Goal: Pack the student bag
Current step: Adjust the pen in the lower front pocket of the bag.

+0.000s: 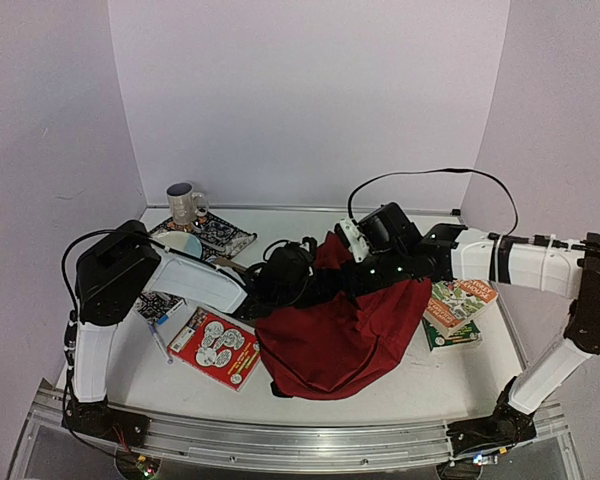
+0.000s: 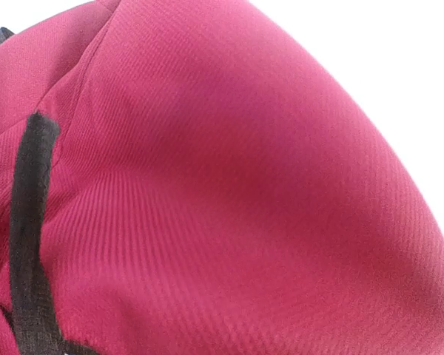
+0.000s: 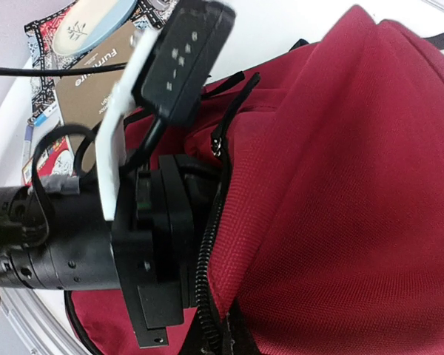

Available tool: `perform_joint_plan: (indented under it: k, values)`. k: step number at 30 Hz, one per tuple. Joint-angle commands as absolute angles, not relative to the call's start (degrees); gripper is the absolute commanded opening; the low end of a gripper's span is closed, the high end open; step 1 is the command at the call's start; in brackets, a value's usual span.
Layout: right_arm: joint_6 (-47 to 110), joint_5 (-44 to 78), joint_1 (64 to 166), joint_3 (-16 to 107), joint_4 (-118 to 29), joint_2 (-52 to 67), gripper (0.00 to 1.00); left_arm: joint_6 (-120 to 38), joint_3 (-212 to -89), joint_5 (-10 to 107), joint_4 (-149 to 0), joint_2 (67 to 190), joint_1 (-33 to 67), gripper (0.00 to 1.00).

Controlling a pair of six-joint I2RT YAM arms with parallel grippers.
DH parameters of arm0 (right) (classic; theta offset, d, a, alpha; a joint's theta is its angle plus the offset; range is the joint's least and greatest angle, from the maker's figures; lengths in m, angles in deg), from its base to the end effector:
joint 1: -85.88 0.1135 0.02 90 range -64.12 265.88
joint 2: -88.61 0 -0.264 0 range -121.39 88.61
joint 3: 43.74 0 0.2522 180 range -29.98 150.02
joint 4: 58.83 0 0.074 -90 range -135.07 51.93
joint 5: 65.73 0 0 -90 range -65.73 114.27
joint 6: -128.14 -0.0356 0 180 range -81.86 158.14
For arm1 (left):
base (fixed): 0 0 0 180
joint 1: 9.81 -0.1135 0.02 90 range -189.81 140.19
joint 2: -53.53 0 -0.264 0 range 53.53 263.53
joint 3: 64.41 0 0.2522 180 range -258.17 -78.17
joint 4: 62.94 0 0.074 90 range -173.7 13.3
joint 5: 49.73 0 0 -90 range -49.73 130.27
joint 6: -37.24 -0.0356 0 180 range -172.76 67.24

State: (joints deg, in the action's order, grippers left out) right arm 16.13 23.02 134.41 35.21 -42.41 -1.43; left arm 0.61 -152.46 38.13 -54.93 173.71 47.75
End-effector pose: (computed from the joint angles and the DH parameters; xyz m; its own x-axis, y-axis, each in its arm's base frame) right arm 0.2410 0.2739 0.2784 -0.5691 -0.0782 -0.8185 -0.5918 0.7301 0.3417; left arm 0.2513 -0.3928 0.1628 -0.7929 -0.2475 -0.5568 0.3164 0.6138 -0.7233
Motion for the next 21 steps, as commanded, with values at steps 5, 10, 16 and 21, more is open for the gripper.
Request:
perform_joint_plan:
  k: [5,10,16,21]
  values:
    - [14.5,20.6,135.3,34.6,-46.5,0.6,0.00,6.5,-158.9,43.4,-47.6,175.5,46.7,0.19]
    - [14.8,23.2,135.3,34.4,-46.4,0.9,0.00,4.2,-156.9,43.3,-47.5,173.9,46.9,0.34]
    - [15.2,26.6,135.3,34.1,-46.2,0.9,0.00,1.7,-152.2,42.3,-47.6,169.4,47.3,0.38]
    - [15.2,30.4,135.1,33.3,-45.8,1.1,0.00,-1.0,-146.4,41.1,-47.6,163.8,48.1,0.44]
